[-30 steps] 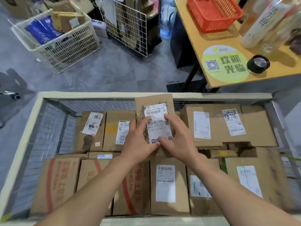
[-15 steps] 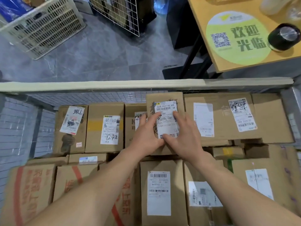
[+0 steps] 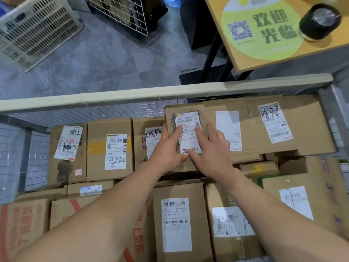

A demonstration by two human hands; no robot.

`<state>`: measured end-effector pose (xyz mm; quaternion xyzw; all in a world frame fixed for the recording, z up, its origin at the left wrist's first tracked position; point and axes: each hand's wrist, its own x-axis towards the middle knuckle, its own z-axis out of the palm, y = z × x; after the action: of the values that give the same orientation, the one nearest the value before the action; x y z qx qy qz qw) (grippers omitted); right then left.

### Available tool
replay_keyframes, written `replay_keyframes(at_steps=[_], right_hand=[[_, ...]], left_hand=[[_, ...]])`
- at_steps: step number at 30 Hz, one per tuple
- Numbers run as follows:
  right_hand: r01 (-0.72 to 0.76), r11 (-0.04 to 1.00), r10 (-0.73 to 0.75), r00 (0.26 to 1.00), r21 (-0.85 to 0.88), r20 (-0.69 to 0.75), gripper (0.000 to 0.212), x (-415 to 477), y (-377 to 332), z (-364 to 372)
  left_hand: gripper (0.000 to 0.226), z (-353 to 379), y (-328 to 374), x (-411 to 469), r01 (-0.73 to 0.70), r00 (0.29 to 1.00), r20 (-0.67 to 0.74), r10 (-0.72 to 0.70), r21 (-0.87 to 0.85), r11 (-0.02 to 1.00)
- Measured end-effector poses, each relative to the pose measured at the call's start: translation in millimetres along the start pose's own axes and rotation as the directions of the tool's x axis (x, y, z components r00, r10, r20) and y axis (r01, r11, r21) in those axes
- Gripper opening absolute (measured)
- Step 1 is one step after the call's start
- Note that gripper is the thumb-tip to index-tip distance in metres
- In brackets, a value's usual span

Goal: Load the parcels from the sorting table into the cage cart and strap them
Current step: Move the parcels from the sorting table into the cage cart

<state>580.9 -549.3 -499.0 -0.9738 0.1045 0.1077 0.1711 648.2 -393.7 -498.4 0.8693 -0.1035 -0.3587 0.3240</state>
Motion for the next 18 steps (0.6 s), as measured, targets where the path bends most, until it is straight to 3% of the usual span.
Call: replay_keyframes(at_steps=[5, 7, 9, 14, 18], right_hand=[[-0.032, 0.999, 0.029, 0.985, 0.015, 0.172, 0.072, -3, -10, -33], [-0.043, 0.997, 0.033, 0.987, 0.061, 0.156, 0.068, -10, -14, -50], [-0.058, 0.997, 0.052, 0.992, 0.057, 0.114, 0.063, -21, -19, -67], [-0.068, 0.993, 0.075, 0.994, 0.096, -0.081, 0.079, -63, -50, -121], [-0.026, 0.994, 0.061, 0.943, 0.111, -0.326, 0.077, -107, -94, -174]], left_hand=[[0.096, -19, 21, -21, 0.015, 0.999, -0.055, -0.002, 0.247, 0.969], [0.090, -27, 34, -34, 0.000, 0.996, -0.085, 0.025, 0.278, 0.960], [0.090, -39, 43, -49, -0.044, 0.991, -0.104, 0.082, 0.325, 0.945], [0.090, -82, 74, -100, -0.166, 0.953, -0.135, 0.271, 0.516, 0.840], [0.087, -123, 108, -158, -0.312, 0.854, -0.179, 0.489, 0.578, 0.754]])
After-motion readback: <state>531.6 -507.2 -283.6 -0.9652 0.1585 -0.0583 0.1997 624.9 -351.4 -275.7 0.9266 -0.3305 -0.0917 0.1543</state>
